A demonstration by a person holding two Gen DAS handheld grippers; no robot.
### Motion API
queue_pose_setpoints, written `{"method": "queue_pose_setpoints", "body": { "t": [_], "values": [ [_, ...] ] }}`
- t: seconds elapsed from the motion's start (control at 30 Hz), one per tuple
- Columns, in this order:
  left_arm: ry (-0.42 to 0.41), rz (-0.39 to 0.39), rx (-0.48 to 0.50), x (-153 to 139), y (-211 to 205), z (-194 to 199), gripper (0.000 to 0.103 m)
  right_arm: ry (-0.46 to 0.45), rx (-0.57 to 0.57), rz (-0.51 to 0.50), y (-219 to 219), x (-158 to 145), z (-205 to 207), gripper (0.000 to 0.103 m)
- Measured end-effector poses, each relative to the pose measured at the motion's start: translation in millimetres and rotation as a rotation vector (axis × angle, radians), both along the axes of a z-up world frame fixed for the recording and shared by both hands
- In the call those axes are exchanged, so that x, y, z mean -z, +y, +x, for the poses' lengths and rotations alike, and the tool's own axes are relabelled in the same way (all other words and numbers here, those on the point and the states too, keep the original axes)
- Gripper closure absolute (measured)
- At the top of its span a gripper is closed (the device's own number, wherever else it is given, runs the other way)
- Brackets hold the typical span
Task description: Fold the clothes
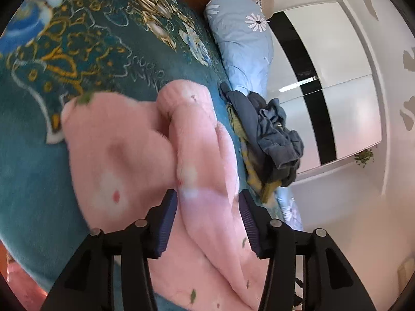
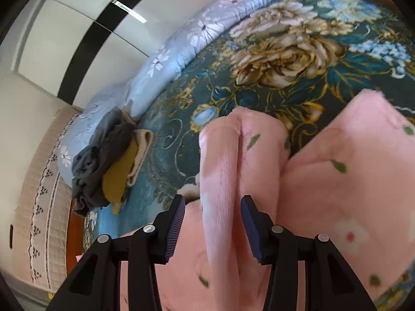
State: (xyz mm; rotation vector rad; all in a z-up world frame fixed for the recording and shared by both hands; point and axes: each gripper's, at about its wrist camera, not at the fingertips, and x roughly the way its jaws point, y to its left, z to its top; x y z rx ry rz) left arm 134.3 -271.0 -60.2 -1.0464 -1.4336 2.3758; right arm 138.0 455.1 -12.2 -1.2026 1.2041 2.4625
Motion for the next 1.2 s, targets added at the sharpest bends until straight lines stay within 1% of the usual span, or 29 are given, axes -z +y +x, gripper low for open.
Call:
{"method": "queue_pose_setpoints", "body": {
  "t": [0.03, 0.1, 0.13, 0.17, 0.2, 0.23, 0.27, 0.3, 0.33, 0.43, 0.47, 0.5, 0.53, 0.6, 0.67, 0.7, 0.77, 0.8, 0.87, 0.93, 1.03, 1.2],
  "values": [
    [-0.018, -0.021, 0.002, -1, 4, -6, 0.053, -0.012, 0.01, 0.0, 1, 3, -4, 0.054],
    [-0.053, -0.071, 0.013, -3, 11, -15, 0.053, -0.033, 0.031, 0.0, 4, 7, -12, 0.06],
    [-0.067, -0.096, 0.018, -3, 14, -18, 0.053, -0.045, 0.037, 0.003, 5, 9, -15, 0.073],
    [-0.083, -0.117, 0.024, -3, 17, -22, 0.054, -0.059, 0.04, 0.009, 5, 9, -16, 0.09],
    [-0.101, -0.132, 0.027, -2, 20, -25, 0.055, -0.074, 0.043, 0.015, 6, 9, -18, 0.096],
    [-0.116, -0.145, 0.026, -1, 21, -26, 0.066, -0.072, 0.042, 0.016, 7, 5, -17, 0.097],
    [-0.122, -0.15, 0.024, 0, 22, -26, 0.09, -0.055, 0.038, 0.012, 8, -1, -14, 0.098],
    [-0.113, -0.146, 0.02, 0, 21, -23, 0.094, -0.018, 0.038, 0.008, 9, -10, -8, 0.098],
    [-0.087, -0.133, 0.014, -2, 18, -18, 0.094, 0.064, 0.047, 0.017, 13, -26, 6, 0.098],
    [0.061, -0.109, -0.007, -20, 8, 12, 0.095, 0.387, 0.09, 0.085, 26, -80, 65, 0.098],
    [0.084, -0.102, -0.014, -23, 5, 19, 0.095, 0.445, 0.116, 0.11, 33, -93, 87, 0.098],
    [0.09, -0.09, -0.024, -23, 2, 26, 0.095, 0.422, 0.148, 0.118, 42, -91, 104, 0.098],
    [0.085, -0.073, -0.03, -21, -1, 30, 0.095, 0.369, 0.176, 0.106, 50, -81, 115, 0.098],
    [0.035, -0.026, -0.017, -7, -2, 30, 0.095, 0.264, 0.232, 0.077, 67, -58, 135, 0.098],
    [-0.001, -0.008, -0.006, 5, 0, 30, 0.095, 0.168, 0.293, -0.018, 80, -21, 152, 0.098],
    [-0.013, -0.011, -0.006, 8, 1, 31, 0.095, 0.125, 0.322, -0.069, 85, -2, 159, 0.098],
    [-0.024, -0.012, -0.003, 10, 3, 31, 0.095, 0.071, 0.35, -0.124, 90, 21, 165, 0.098],
    [-0.016, -0.014, -0.003, 9, 3, 31, 0.095, 0.056, 0.36, -0.142, 92, 29, 166, 0.098],
    [0.003, -0.03, -0.004, 4, 4, 34, 0.095, 0.044, 0.365, -0.159, 94, 35, 164, 0.098],
    [0.006, -0.048, -0.003, 3, 4, 36, 0.095, 0.026, 0.366, -0.164, 95, 38, 158, 0.095],
    [-0.008, -0.061, 0.002, 8, 5, 37, 0.095, 0.011, 0.375, -0.156, 100, 40, 152, 0.095],
    [-0.023, -0.062, 0.005, 12, 7, 31, 0.095, -0.013, 0.381, -0.164, 100, 48, 147, 0.094]
  ]
}}
